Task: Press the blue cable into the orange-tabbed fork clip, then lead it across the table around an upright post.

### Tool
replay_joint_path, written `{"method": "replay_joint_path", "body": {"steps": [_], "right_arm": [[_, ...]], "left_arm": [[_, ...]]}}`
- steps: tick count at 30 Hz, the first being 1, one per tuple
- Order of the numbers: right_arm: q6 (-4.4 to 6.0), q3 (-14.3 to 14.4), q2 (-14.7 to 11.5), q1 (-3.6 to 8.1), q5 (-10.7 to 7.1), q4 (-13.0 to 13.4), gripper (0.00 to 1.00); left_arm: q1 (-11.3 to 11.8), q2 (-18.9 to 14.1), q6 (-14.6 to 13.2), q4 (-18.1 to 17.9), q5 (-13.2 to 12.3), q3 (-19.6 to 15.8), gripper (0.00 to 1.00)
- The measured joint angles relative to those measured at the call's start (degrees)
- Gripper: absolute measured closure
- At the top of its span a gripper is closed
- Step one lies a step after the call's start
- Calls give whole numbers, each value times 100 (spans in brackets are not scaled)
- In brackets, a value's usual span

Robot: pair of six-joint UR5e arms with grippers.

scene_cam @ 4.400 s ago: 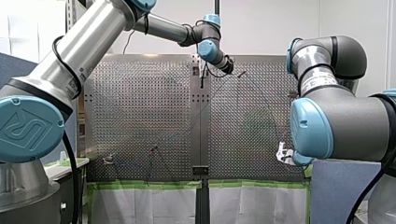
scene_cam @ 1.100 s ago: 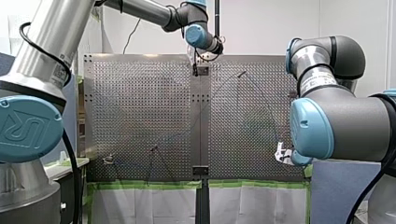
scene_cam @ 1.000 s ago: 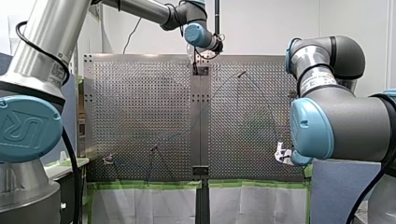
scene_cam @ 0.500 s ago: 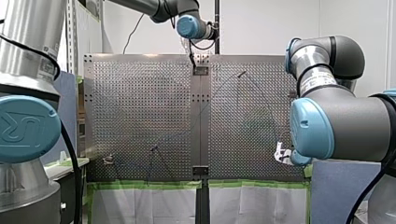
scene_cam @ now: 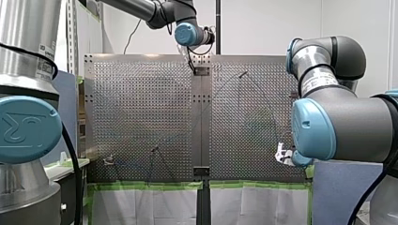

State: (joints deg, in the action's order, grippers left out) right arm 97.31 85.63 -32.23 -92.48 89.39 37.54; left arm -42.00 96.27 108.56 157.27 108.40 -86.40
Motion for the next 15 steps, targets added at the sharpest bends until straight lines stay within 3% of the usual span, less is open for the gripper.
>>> {"method": "replay_joint_path", "body": {"steps": [15], "right_arm": [[0, 1, 0, -24, 0, 0, 100]], "left_arm": [[16, -6, 276, -715, -111, -715, 0]]}}
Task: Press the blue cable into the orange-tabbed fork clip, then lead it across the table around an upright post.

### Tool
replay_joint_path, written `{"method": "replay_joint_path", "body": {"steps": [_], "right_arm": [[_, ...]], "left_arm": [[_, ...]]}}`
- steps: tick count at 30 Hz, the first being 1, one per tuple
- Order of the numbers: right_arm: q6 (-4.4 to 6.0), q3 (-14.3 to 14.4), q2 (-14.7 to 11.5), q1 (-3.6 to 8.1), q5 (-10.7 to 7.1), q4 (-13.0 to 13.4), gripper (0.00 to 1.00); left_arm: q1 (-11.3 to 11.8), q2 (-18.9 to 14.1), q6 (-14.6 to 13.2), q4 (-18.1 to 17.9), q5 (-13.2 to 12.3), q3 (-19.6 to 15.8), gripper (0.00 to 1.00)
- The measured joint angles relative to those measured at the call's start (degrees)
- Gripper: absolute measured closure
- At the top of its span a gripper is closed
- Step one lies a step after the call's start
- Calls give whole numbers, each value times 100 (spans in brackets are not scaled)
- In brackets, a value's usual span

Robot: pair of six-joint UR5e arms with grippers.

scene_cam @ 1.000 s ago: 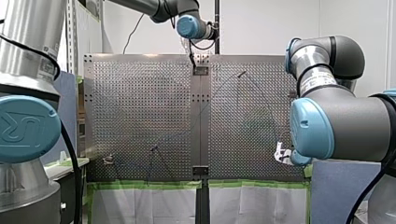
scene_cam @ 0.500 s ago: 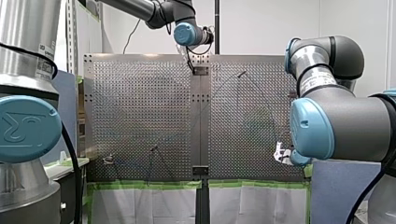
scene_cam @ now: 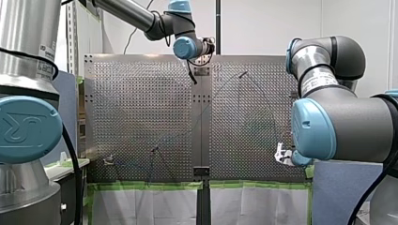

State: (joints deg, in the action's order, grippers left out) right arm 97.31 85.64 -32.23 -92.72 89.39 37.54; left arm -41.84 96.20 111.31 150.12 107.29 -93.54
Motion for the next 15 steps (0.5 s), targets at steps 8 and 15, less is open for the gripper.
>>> {"method": "replay_joint_path", "body": {"steps": [8, 15], "right_arm": [[-6, -6, 0, -4, 0, 0, 100], [-21, -18, -1, -17, 0, 1, 100]], "left_arm": [[4, 4, 12, -118, -2, -386, 0], [7, 4, 20, -114, 20, -695, 0]]}}
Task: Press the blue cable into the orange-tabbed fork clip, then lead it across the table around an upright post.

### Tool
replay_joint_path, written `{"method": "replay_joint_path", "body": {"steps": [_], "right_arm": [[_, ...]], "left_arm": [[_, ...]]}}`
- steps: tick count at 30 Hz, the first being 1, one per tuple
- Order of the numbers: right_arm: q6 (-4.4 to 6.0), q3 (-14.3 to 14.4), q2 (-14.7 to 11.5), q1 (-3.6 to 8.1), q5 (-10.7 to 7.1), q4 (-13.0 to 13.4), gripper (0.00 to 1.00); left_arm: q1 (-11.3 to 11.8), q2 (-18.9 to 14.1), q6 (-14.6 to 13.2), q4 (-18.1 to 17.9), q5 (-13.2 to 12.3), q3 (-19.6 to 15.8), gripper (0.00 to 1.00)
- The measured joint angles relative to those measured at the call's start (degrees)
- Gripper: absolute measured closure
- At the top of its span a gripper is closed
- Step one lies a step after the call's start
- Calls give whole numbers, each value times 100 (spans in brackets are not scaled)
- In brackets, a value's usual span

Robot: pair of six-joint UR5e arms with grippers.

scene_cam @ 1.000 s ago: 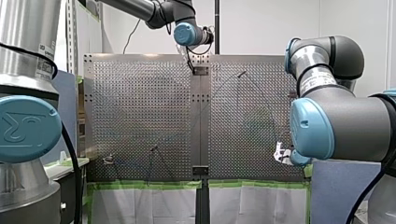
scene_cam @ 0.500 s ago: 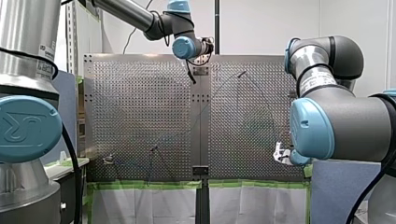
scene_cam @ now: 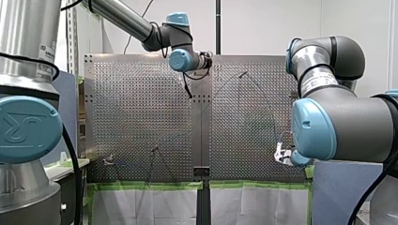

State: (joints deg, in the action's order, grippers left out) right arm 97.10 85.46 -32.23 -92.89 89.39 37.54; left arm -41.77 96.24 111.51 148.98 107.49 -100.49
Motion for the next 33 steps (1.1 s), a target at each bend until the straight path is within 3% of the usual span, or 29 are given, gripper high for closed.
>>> {"method": "replay_joint_path", "body": {"steps": [25, 33], "right_arm": [[-14, -6, 0, -33, 0, 0, 100], [-14, -6, 1, -34, 0, 0, 100]], "left_arm": [[19, -1, 8, -10, 28, -1238, 0], [36, -1, -134, -212, 30, -1629, 0]]}}
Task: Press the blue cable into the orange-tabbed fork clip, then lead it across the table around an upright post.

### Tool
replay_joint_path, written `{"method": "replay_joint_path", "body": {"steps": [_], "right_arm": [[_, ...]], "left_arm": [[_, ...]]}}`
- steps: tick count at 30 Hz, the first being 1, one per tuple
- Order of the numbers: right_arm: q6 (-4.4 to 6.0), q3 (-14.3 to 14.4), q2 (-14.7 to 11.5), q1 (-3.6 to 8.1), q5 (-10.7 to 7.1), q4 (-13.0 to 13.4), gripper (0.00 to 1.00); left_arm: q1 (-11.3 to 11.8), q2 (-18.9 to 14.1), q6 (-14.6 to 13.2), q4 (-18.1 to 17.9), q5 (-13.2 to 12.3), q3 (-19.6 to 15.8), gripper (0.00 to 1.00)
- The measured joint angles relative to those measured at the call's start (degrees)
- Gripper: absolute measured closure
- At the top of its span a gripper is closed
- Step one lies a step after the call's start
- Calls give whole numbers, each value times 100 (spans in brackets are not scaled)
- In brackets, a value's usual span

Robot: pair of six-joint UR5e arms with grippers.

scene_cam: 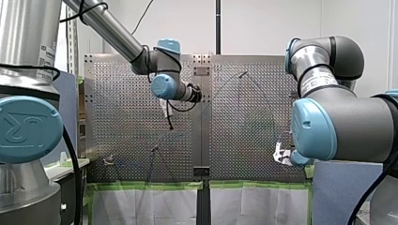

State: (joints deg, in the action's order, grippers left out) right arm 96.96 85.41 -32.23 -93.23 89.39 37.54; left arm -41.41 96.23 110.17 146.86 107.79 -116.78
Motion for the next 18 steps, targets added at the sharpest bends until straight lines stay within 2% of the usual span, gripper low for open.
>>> {"method": "replay_joint_path", "body": {"steps": [14, 18], "right_arm": [[-2, 0, 0, -22, 0, 0, 100], [-1, -1, -1, -24, 0, 0, 100]], "left_arm": [[18, 10, -621, -643, 2, -678, 0], [35, 102, -812, -830, -20, -869, 0]]}}
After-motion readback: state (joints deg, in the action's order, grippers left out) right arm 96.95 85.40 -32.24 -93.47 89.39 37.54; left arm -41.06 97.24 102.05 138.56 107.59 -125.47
